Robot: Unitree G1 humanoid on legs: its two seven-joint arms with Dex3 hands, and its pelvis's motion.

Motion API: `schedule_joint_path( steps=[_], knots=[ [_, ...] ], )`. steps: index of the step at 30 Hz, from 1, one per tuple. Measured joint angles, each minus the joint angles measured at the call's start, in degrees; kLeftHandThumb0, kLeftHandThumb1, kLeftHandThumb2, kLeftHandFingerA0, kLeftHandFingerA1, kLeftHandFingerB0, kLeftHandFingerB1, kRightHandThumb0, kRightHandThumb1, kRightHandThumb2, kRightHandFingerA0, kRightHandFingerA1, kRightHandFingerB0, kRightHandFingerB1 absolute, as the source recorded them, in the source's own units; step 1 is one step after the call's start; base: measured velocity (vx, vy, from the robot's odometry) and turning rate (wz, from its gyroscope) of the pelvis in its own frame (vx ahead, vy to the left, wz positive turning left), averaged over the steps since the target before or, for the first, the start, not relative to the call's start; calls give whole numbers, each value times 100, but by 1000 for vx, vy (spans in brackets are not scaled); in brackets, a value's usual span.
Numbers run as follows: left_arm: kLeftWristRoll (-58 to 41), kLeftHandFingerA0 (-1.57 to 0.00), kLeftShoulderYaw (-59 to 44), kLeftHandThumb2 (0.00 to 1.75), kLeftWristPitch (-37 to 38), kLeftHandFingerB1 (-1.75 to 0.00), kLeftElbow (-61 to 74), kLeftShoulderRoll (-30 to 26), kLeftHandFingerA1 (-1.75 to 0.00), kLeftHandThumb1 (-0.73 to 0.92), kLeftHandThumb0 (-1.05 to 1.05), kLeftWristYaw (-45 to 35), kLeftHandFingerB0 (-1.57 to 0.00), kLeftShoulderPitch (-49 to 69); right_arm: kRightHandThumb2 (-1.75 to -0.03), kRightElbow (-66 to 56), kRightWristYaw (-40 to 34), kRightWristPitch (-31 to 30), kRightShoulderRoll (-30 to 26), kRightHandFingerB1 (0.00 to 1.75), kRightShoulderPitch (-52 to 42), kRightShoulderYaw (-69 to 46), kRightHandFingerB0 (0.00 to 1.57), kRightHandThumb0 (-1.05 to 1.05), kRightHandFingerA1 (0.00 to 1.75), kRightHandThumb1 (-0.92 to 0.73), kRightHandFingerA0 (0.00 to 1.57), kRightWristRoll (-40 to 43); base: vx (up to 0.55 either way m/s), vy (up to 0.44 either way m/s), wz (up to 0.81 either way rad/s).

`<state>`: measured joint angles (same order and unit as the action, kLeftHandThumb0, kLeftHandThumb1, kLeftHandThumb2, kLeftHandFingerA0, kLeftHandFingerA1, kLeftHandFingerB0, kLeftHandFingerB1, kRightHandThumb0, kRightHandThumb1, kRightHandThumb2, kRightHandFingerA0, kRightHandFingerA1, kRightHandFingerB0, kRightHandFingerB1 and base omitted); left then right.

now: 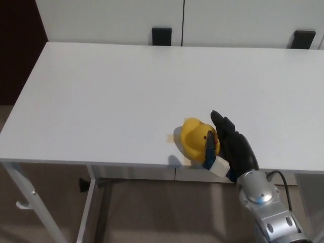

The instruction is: The robot uses its right hand to push the yellow duck toy to the center of the white desk.

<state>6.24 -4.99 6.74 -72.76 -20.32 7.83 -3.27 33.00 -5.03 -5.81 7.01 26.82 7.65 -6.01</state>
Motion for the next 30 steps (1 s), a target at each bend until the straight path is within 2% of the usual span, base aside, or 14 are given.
schedule_joint_path(
  steps=[4,5,9,15,17,18,22,23,24,25,26,27,29,30],
  knots=[
    [0,-123,2,175,0,-100,-2,15,-111,-40,19,0,-135,-2,-127,-24,0,-47,6,1,6,20,0,-105,15,-89,0,-27,0,0,0],
    [0,-122,5,175,0,-104,-2,25,-110,-38,19,0,-129,-2,-126,-48,1,-84,7,2,6,33,0,-105,14,-90,0,-36,0,0,0],
    [16,-123,46,175,0,-105,-5,26,-110,-36,21,0,-127,-2,-127,-68,9,-119,15,2,6,41,0,-105,14,-91,0,-41,0,0,0],
    [31,-125,91,175,0,-98,-12,26,-111,-39,29,0,-134,-17,-126,-70,40,-119,10,2,6,23,0,-105,11,-88,0,-36,0,0,0],
    [30,-125,91,175,0,-98,-12,26,-111,-39,29,0,-134,-22,-126,-71,53,-119,9,2,6,10,0,-105,11,-88,0,-33,0,0,0],
    [30,-126,95,175,0,-106,-11,26,-110,-40,25,0,-128,-25,-127,-75,66,-119,1,2,5,-5,0,-104,12,-89,0,-29,0,0,0],
    [30,-127,111,175,0,-106,-11,26,-110,-38,28,0,-129,-25,-127,-108,136,-93,-67,3,-23,-25,0,-105,12,-91,0,-26,0,0,0],
    [30,-124,112,175,0,-105,-11,26,-110,-33,34,0,-130,-25,-109,-117,149,-70,-87,0,-36,-24,0,-98,1,-78,0,-28,0,0,0],
    [30,-124,113,175,0,-105,-11,26,-110,-33,34,-1,-130,-25,-109,-125,166,-41,-109,0,-54,-23,0,-98,1,-78,0,-29,0,0,0],
    [30,-127,115,175,0,-105,-11,26,-108,-31,36,-1,-130,-27,-128,-151,191,7,-149,17,-92,-26,0,-105,16,-92,0,-32,0,0,0],
    [30,-127,118,175,0,-105,-8,28,-108,-31,36,-1,-130,-31,-128,-221,196,25,-202,17,-153,-46,0,-105,16,-92,0,-36,0,0,0],
    [29,-129,118,175,1,-103,-7,28,-105,-33,39,-1,-131,-32,-108,-337,205,23,-274,0,-222,-92,0,-99,0,-76,0,-37,0,0,7],
    [29,-129,118,175,0,-103,-14,28,-105,-33,39,-1,-131,-21,-108,-596,220,10,-448,0,-324,-214,0,-99,0,-76,0,-33,0,0,0],
    [29,-130,118,175,0,-97,-21,29,-103,-40,34,-1,-136,-14,-80,-830,227,0,-661,0,-392,-344,0,-105,0,-92,0,-39,0,0,0]
  ],
)
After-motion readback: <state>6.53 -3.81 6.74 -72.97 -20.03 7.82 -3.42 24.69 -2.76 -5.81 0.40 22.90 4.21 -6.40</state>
